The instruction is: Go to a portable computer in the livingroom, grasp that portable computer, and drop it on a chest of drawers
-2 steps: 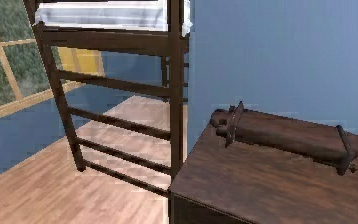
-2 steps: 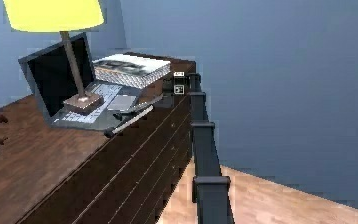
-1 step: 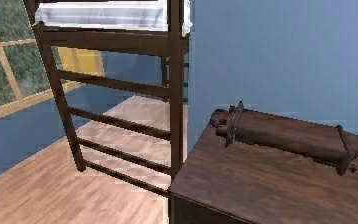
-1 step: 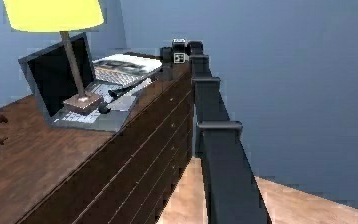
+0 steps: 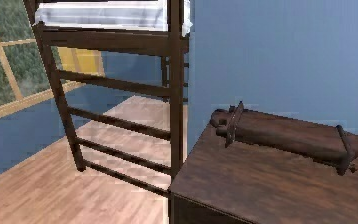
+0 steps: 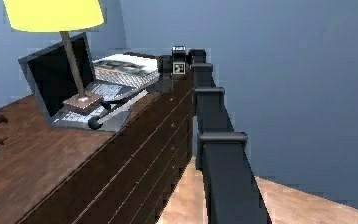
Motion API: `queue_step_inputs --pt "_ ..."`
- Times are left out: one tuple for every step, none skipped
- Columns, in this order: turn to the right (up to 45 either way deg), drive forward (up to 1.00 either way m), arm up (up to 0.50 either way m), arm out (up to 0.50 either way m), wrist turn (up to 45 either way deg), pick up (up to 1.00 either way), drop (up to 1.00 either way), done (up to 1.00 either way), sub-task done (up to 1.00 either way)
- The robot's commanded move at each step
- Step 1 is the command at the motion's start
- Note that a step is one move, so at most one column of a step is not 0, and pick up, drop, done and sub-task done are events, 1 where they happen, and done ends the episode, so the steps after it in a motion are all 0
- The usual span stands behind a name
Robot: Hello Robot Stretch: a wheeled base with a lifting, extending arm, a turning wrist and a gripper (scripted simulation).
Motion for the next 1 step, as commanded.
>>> queue_step_inputs --pt "0.0 0.0 0.0 0.0 0.0 0.0 0.0 1.0 0.0"
